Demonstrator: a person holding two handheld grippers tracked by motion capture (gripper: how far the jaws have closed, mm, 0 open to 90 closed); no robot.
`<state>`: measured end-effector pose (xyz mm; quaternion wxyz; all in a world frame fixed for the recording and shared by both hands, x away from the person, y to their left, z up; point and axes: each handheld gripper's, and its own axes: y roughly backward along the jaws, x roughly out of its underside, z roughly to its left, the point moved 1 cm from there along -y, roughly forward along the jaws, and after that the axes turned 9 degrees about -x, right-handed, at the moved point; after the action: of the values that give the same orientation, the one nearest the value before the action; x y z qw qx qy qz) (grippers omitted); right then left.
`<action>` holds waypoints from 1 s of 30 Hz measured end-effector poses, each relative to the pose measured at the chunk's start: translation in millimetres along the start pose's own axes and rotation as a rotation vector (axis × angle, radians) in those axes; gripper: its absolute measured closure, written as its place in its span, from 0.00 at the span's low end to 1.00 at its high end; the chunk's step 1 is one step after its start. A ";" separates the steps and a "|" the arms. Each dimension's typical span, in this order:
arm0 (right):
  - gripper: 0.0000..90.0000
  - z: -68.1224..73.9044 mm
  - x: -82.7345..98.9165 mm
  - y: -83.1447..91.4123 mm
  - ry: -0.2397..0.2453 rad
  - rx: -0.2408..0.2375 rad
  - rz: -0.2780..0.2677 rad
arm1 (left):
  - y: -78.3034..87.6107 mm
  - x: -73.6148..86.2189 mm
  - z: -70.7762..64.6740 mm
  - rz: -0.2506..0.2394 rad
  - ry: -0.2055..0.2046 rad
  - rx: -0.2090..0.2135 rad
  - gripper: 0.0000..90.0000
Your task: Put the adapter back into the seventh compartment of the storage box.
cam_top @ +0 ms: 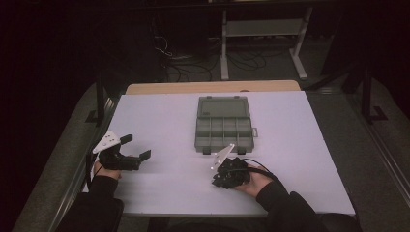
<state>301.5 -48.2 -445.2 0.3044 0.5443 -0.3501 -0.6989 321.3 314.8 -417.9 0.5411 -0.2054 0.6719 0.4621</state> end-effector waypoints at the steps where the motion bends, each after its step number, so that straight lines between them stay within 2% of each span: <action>1: 0.84 0.0 -0.1 0.5 -0.002 -0.002 -0.001 | 0.1 0.0 0.0 0.001 0.000 0.000 0.00; 10: 0.84 0.2 -2.0 5.7 -0.011 -0.006 -0.016 | 0.0 0.0 0.0 0.001 0.000 0.000 0.00; 30: 0.84 -1.8 -6.6 29.7 -0.024 -0.010 -0.065 | -0.1 0.0 0.2 0.001 0.001 -0.005 0.00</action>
<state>306.0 -60.0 -417.5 0.2800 0.5456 -0.3325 -0.7165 321.4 314.9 -417.9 0.5399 -0.2069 0.6711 0.4640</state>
